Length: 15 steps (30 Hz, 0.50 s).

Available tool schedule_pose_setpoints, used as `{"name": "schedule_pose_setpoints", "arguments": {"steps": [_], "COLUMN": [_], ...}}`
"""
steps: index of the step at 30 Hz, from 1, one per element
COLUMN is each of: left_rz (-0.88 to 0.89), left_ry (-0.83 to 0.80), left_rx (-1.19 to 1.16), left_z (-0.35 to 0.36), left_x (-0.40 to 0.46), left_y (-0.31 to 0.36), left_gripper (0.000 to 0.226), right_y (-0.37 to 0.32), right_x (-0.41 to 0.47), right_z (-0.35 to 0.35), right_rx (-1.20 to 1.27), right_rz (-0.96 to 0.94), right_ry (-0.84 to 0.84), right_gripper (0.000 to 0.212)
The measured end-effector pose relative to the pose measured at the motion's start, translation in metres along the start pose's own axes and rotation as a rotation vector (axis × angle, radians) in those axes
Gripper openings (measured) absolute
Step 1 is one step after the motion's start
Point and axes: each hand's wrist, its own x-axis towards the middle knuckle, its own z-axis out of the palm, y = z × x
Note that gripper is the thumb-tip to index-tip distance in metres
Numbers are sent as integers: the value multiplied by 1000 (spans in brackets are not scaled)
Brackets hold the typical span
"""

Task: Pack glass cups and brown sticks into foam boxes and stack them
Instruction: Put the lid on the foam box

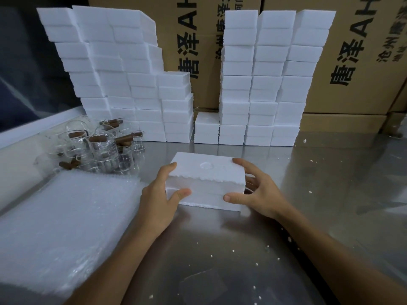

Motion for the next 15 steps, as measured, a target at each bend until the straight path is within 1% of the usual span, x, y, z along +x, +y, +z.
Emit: {"name": "schedule_pose_setpoints", "arguments": {"steps": [3,6,9,11,13,15], "left_rz": [-43,-67,-69,-76,-139,-262], "left_ry": [-15,-11,-28,-20,65,192], "left_rx": [-25,-56,-67,-62,-115,-217], "left_z": [0,1,2,4,4,5], "left_x": [1,3,5,5,7,7], "left_y": [-2,-5,-7,-7,-6,-1], "left_gripper": [63,61,61,64,72,77], "right_y": [1,3,1,-1,-2,-3], "right_x": [-1,-4,-6,-9,-10,-10], "right_z": [2,2,0,4,11,17], "right_rx": [-68,-125,-115,-95,-56,5], "right_rz": [-11,-35,-35,-37,-33,-21], "right_ry": [29,33,8,44,115,181], "right_gripper": [99,96,93,90,88,87]}}
